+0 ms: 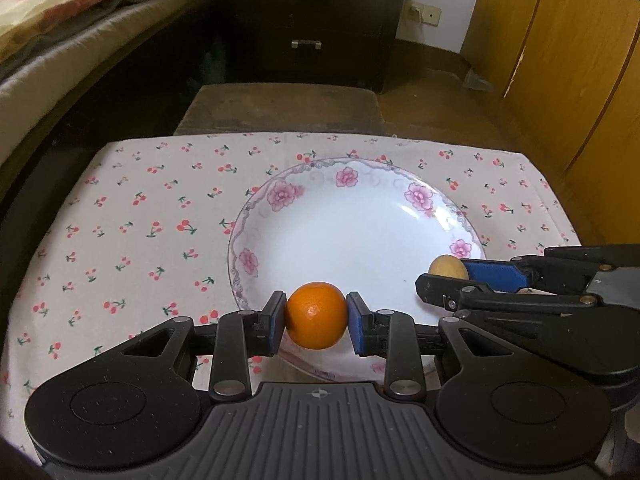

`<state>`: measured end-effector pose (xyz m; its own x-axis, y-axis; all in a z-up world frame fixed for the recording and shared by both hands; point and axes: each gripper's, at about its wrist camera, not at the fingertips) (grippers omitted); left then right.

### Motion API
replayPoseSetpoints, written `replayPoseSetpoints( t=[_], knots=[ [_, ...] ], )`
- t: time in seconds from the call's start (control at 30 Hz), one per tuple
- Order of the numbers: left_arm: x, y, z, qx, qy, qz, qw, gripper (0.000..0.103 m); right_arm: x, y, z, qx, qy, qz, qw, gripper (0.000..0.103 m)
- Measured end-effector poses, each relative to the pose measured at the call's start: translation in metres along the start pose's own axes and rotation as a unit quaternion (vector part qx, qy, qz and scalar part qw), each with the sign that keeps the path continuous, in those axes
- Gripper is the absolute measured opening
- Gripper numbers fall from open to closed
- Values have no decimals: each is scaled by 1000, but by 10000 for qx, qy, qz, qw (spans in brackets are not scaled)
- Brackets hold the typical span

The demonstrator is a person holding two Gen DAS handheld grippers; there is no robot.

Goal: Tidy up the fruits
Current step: 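Carry the mandarin and brown fruit over the white plate with both tools, then open the left tool over the plate while the right tool releases its fruit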

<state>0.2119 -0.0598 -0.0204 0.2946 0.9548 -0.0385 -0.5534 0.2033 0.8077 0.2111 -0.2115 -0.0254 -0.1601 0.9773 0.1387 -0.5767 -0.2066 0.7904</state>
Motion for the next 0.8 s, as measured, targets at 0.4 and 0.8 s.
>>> replayPoseSetpoints(
  t=[0.4,0.8],
  knots=[
    [1,-8,-1,69,-4,39,10000,40,-3,-9,0,33,57,58,10000,30],
    [4,4,1,-62,67,29,10000,50,-3,1,1,-85,91,49,9999,30]
  ],
)
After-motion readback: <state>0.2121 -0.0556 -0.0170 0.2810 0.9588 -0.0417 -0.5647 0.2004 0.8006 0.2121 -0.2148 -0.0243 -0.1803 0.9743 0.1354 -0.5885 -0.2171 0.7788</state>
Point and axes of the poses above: each gripper's, at about its wrist camera, not at the fingertips, and y roughly against the way its jaws point, x to its left, z to its top, and after that the axes turned 3 degrees about -y, right-handed
